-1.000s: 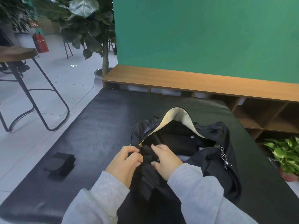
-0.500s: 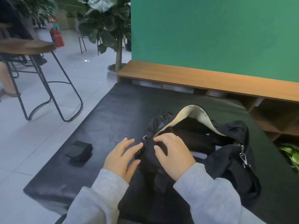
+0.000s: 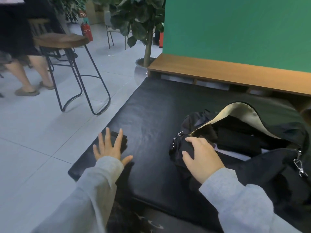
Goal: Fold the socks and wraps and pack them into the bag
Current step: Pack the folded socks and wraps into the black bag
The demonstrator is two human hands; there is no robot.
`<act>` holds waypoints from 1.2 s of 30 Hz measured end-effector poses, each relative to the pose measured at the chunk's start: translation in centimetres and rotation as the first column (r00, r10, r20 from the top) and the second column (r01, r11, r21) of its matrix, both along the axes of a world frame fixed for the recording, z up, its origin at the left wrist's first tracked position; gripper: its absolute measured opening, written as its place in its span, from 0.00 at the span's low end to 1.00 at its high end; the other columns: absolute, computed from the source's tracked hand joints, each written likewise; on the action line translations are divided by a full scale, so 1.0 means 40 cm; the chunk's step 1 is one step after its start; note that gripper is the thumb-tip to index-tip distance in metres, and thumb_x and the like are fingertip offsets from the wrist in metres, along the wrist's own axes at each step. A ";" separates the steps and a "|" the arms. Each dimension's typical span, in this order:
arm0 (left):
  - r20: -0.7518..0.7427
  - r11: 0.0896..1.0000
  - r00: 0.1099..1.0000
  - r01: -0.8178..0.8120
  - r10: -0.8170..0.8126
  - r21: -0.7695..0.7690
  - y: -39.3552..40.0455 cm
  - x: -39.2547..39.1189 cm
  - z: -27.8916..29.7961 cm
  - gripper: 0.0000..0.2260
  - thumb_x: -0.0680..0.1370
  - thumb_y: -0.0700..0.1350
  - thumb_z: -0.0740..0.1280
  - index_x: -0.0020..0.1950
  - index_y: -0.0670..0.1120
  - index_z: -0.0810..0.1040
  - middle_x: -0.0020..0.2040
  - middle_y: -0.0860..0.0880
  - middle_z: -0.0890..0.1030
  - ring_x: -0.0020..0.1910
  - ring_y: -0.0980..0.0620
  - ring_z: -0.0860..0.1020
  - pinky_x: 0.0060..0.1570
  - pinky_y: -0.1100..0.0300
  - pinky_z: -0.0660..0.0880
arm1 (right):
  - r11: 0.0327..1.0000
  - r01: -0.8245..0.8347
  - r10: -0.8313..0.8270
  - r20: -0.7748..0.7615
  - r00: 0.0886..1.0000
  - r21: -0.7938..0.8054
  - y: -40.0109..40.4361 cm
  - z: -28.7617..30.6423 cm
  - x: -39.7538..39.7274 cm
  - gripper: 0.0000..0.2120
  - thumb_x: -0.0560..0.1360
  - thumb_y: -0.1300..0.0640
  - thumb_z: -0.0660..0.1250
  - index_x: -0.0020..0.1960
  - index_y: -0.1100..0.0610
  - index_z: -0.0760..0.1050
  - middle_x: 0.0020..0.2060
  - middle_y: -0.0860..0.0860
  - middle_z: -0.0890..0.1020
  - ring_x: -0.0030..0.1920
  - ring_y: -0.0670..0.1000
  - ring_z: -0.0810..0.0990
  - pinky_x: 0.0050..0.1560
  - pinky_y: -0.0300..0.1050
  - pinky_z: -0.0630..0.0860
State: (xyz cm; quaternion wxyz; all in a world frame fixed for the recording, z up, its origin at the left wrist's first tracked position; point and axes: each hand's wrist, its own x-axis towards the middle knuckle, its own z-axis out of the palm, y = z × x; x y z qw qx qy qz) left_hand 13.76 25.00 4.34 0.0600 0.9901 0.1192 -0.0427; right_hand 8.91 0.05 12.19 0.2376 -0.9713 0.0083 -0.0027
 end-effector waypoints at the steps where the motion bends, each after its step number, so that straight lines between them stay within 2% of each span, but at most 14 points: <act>1: -0.001 1.000 1.000 -0.013 0.013 -0.015 0.007 0.011 -0.001 0.46 0.71 0.65 0.65 0.73 0.61 0.33 0.74 0.47 0.31 0.73 0.43 0.33 0.72 0.44 0.45 | 1.000 0.000 0.000 0.003 1.000 -0.001 0.000 -0.002 -0.001 0.21 0.77 0.51 0.61 0.70 0.51 0.64 0.66 0.49 0.68 0.67 0.50 0.66 0.67 0.45 0.65; 4: -0.006 0.995 0.999 -0.039 0.039 -0.090 0.023 0.040 -0.011 0.47 0.69 0.65 0.68 0.73 0.62 0.35 0.74 0.45 0.31 0.74 0.43 0.34 0.73 0.45 0.47 | 1.000 0.000 0.001 0.012 1.000 -0.015 0.000 -0.006 -0.004 0.21 0.77 0.51 0.61 0.70 0.50 0.64 0.66 0.49 0.69 0.67 0.50 0.66 0.66 0.45 0.65; 7: 0.064 0.978 0.996 -0.052 0.066 -0.202 0.036 0.049 -0.030 0.42 0.70 0.60 0.70 0.75 0.62 0.45 0.75 0.45 0.34 0.75 0.44 0.39 0.73 0.48 0.51 | 1.000 -0.001 0.001 0.014 1.000 -0.015 0.000 -0.009 -0.004 0.21 0.77 0.52 0.61 0.70 0.50 0.64 0.65 0.49 0.69 0.66 0.50 0.67 0.66 0.44 0.65; 11: 0.108 0.904 0.987 -0.062 0.118 -0.424 0.050 0.057 -0.064 0.33 0.74 0.50 0.71 0.73 0.63 0.57 0.76 0.51 0.38 0.75 0.44 0.52 0.71 0.53 0.57 | 1.000 0.019 -0.019 0.009 1.000 0.001 0.006 -0.011 0.000 0.22 0.77 0.52 0.62 0.70 0.51 0.63 0.65 0.48 0.69 0.66 0.50 0.67 0.66 0.46 0.66; 14: 0.132 0.885 0.989 -0.002 0.072 -0.466 0.043 0.064 -0.069 0.28 0.76 0.46 0.67 0.73 0.58 0.60 0.77 0.48 0.47 0.74 0.44 0.57 0.71 0.55 0.57 | 1.000 0.018 -0.018 0.007 1.000 0.005 0.012 -0.013 0.004 0.22 0.77 0.52 0.62 0.70 0.51 0.63 0.65 0.49 0.69 0.66 0.50 0.67 0.66 0.46 0.66; 16: 0.189 0.882 0.981 0.052 0.043 -0.469 0.033 0.061 -0.069 0.26 0.76 0.44 0.67 0.73 0.54 0.64 0.75 0.44 0.57 0.72 0.44 0.59 0.69 0.58 0.56 | 1.000 0.016 -0.016 0.012 1.000 -0.002 0.015 -0.014 0.004 0.23 0.77 0.52 0.62 0.70 0.51 0.63 0.65 0.48 0.69 0.66 0.50 0.67 0.66 0.45 0.66; 18: 0.236 0.883 0.971 0.074 0.042 -0.463 0.024 0.052 -0.069 0.24 0.75 0.42 0.67 0.71 0.53 0.68 0.72 0.43 0.62 0.70 0.44 0.62 0.68 0.60 0.57 | 1.000 0.012 -0.012 0.017 1.000 -0.002 0.016 -0.013 0.004 0.23 0.77 0.52 0.62 0.70 0.51 0.63 0.65 0.48 0.69 0.66 0.49 0.66 0.66 0.44 0.66; 23: 0.232 0.854 0.973 0.138 -0.021 -0.502 -0.013 0.037 -0.059 0.25 0.74 0.39 0.68 0.70 0.52 0.69 0.69 0.44 0.65 0.67 0.46 0.66 0.65 0.67 0.57 | 0.994 0.033 -0.033 -0.002 0.999 0.101 0.002 -0.006 0.000 0.24 0.77 0.52 0.63 0.71 0.52 0.62 0.66 0.48 0.69 0.67 0.48 0.66 0.67 0.44 0.65; 26: 0.357 0.766 0.934 0.240 -0.014 -0.597 -0.077 0.014 -0.021 0.25 0.73 0.35 0.68 0.70 0.46 0.70 0.64 0.46 0.68 0.58 0.49 0.70 0.55 0.79 0.56 | 0.980 0.068 -0.069 0.003 0.998 0.186 -0.024 0.013 -0.001 0.24 0.76 0.53 0.64 0.70 0.52 0.61 0.64 0.47 0.70 0.67 0.47 0.66 0.65 0.41 0.65; 28: 0.459 0.686 0.888 0.344 -0.017 -0.641 -0.132 -0.003 0.025 0.25 0.73 0.32 0.68 0.69 0.45 0.71 0.60 0.49 0.66 0.54 0.55 0.67 0.51 0.84 0.56 | 0.975 0.102 -0.106 0.005 0.994 0.199 -0.052 0.031 0.000 0.25 0.76 0.53 0.64 0.71 0.51 0.60 0.65 0.47 0.70 0.67 0.47 0.66 0.64 0.41 0.65; 31: 0.606 0.623 0.785 0.539 -0.129 -0.566 -0.210 -0.013 0.091 0.29 0.72 0.31 0.69 0.68 0.52 0.67 0.61 0.49 0.66 0.59 0.60 0.64 0.57 0.83 0.55 | 0.964 0.171 -0.172 -0.016 0.985 0.204 -0.108 0.063 0.000 0.25 0.78 0.54 0.62 0.73 0.52 0.58 0.66 0.46 0.70 0.67 0.47 0.67 0.64 0.42 0.66; 34: 0.595 0.561 0.759 0.622 -0.263 -0.546 -0.300 -0.016 0.139 0.30 0.73 0.36 0.69 0.63 0.64 0.64 0.65 0.51 0.65 0.65 0.59 0.63 0.62 0.80 0.54 | 0.956 0.228 -0.223 -0.050 0.974 0.185 -0.167 0.085 -0.013 0.22 0.80 0.57 0.58 0.73 0.52 0.60 0.65 0.44 0.72 0.64 0.46 0.70 0.60 0.40 0.67; 36: 0.565 0.530 0.754 0.647 -0.336 -0.548 -0.371 -0.023 0.168 0.28 0.74 0.39 0.68 0.64 0.65 0.64 0.68 0.52 0.63 0.68 0.57 0.62 0.64 0.77 0.55 | 0.956 0.249 -0.245 -0.042 0.969 0.158 -0.205 0.091 -0.021 0.20 0.81 0.58 0.56 0.72 0.52 0.62 0.63 0.43 0.73 0.63 0.46 0.71 0.58 0.39 0.67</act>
